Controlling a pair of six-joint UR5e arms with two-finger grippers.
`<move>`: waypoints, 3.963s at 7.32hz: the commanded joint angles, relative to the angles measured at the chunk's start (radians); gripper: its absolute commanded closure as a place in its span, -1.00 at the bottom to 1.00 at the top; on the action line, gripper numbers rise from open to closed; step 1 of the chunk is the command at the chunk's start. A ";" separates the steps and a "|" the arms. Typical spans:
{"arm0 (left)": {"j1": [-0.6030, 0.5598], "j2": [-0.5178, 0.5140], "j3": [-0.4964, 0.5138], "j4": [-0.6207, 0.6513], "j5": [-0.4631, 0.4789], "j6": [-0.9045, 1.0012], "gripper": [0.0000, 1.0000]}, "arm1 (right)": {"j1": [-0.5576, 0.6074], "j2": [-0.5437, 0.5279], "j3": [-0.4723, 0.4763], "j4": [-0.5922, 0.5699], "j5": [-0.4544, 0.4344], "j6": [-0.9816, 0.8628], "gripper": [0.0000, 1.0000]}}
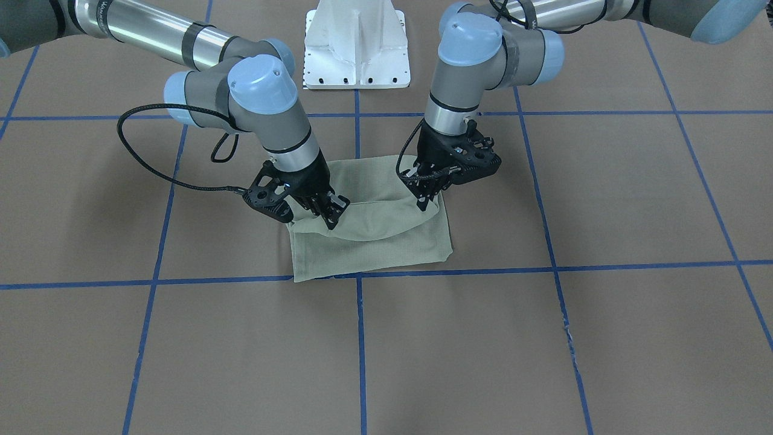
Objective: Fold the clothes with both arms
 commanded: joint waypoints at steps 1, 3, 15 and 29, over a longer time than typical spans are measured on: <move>-0.120 -0.038 0.210 -0.101 0.000 0.155 -0.98 | 0.071 0.049 -0.183 0.093 0.004 -0.010 -1.00; -0.180 -0.039 0.279 -0.169 -0.002 0.266 -0.99 | 0.125 0.058 -0.233 0.112 0.047 -0.062 -1.00; -0.246 0.093 0.108 -0.172 -0.149 0.516 -0.99 | 0.053 0.129 -0.259 -0.041 0.102 -0.168 0.45; -0.312 0.299 -0.139 -0.166 -0.245 0.623 -0.99 | 0.245 -0.127 0.220 -0.439 0.159 -0.555 -1.00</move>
